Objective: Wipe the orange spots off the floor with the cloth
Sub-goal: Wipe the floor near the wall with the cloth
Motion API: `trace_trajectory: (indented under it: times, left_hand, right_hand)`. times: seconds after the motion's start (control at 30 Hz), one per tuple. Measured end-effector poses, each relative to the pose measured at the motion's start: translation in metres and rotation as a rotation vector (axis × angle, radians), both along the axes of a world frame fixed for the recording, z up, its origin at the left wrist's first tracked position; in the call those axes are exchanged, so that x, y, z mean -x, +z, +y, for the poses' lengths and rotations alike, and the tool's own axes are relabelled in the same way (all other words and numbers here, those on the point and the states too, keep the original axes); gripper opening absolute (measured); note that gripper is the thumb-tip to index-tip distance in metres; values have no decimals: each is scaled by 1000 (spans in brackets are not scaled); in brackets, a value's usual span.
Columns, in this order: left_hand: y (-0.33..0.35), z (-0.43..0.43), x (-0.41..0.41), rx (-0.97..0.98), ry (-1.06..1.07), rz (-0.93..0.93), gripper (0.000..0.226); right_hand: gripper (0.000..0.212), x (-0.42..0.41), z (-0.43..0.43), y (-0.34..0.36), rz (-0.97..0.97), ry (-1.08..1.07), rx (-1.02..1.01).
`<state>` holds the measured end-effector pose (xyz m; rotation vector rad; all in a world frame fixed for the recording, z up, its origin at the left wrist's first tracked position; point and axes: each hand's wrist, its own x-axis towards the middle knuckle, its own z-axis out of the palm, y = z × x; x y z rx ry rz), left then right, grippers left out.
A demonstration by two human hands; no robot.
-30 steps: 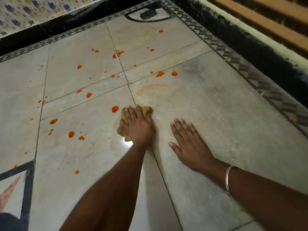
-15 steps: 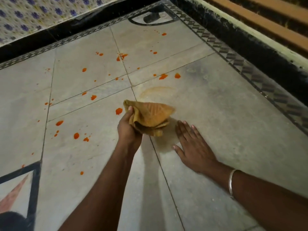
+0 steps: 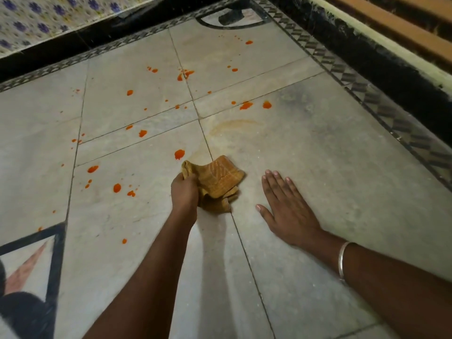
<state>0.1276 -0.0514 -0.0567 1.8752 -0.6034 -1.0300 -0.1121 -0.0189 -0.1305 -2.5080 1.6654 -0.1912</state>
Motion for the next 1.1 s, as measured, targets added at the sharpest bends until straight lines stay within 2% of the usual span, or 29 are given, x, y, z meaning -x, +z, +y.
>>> trace_trajectory:
  times: [0.03,0.1,0.13,0.2,0.23,0.3,0.37,0.43,0.5,0.57,0.63,0.8,0.9,0.97,1.1]
  left_hand:
    - [1,2,-1,-15,-34,-118,27]
    - [3,11,-4,-59,-133,-564,48]
    - [5,17,-4,-11,-184,-763,57]
    - [6,24,0,171,-384,-897,61]
    - [1,25,1,186,-538,-921,64]
    - [-16,26,3,40,-811,-1017,79]
    - [-32,27,1,-93,-901,-1091,90]
    - [-39,29,-4,-114,-899,-1087,95]
    - [-34,32,-10,-59,-930,-979,95]
    - [-20,35,-22,24,-952,-856,92]
    - [-7,40,-37,77,-986,-845,84]
    - [9,47,-54,-79,-1138,-862,83]
    - [18,41,-52,6,-1074,-936,52]
    - [25,38,-49,72,-974,-915,31]
    - [35,31,-44,100,-768,-856,25]
  right_hand:
    - [78,0,0,0,-4,-1,-2]
    - [78,0,0,-1,-10,-6,-2]
    - [78,0,0,-1,-8,-6,-3]
    - [78,1,0,0,-1,-5,-8]
    - [78,1,0,0,-1,-5,-11]
    - [78,0,0,1,-1,-6,-14]
    - [78,-1,-1,2,-3,-9,-13]
    - [78,-2,0,2,-9,-5,-20]
    - [78,-1,0,2,-12,-4,-18]
    - [77,0,-1,2,-7,2,-17]
    - [77,0,0,3,-5,-1,-15]
    - [78,-1,0,2,-13,1,-20]
    - [81,-7,-2,10,-93,-28,-49]
    - [79,-20,-9,24,-170,-15,-79]
    - [88,-57,-29,56,-281,133,-262]
